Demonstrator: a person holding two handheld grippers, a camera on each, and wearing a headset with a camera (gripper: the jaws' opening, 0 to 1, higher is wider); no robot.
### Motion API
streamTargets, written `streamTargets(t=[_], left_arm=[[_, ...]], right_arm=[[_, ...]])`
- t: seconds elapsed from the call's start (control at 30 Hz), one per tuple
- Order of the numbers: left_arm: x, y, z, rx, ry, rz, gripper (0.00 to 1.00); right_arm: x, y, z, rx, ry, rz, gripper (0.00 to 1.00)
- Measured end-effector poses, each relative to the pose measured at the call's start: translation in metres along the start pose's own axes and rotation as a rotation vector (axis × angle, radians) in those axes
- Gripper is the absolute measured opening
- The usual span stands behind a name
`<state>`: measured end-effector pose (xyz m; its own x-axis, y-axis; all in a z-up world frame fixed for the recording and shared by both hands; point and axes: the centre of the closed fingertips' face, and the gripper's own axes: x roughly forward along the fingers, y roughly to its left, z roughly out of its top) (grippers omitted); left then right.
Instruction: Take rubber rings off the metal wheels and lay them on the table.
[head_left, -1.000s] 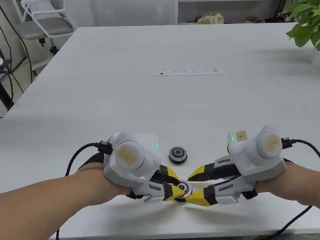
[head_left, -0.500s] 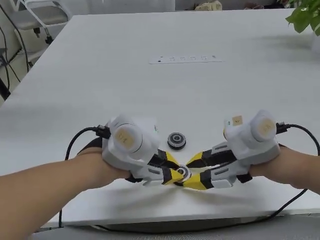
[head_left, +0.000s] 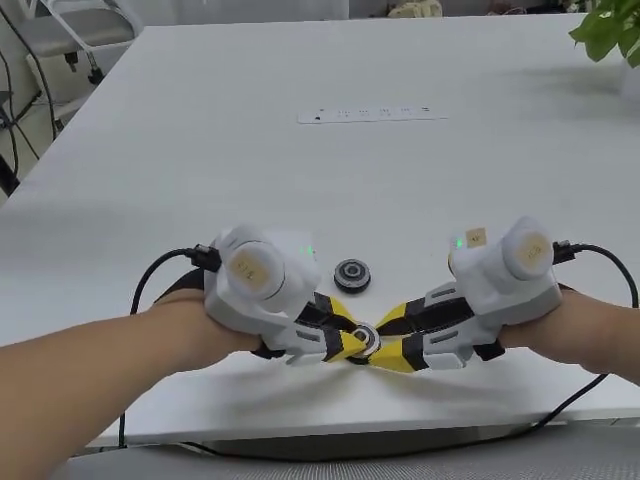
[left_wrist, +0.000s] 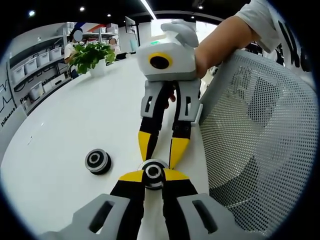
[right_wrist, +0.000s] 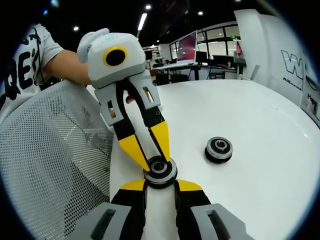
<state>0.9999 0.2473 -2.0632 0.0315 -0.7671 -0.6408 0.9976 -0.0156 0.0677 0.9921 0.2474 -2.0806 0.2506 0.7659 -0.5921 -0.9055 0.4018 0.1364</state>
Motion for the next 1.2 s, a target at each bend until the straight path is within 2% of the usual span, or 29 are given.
streamTargets(t=[0.4, 0.67, 0.97, 1.2], left_arm=[[0.0, 0.0, 0.0, -0.009, 0.002, 0.015, 0.07], [0.0, 0.0, 0.0, -0.007, 0.002, 0.016, 0.07], [0.0, 0.0, -0.001, -0.004, 0.004, 0.018, 0.07], [0.0, 0.0, -0.001, -0.005, 0.008, 0.022, 0.07]], right_arm=[[-0.004, -0.003, -0.003, -0.02, 0.023, -0.026, 0.06], [-0.005, -0.004, -0.005, -0.004, 0.033, -0.028, 0.01], [-0.009, -0.005, -0.004, 0.056, 0.022, -0.022, 0.0], [-0.012, -0.006, -0.002, 0.142, -0.005, -0.02, 0.0]])
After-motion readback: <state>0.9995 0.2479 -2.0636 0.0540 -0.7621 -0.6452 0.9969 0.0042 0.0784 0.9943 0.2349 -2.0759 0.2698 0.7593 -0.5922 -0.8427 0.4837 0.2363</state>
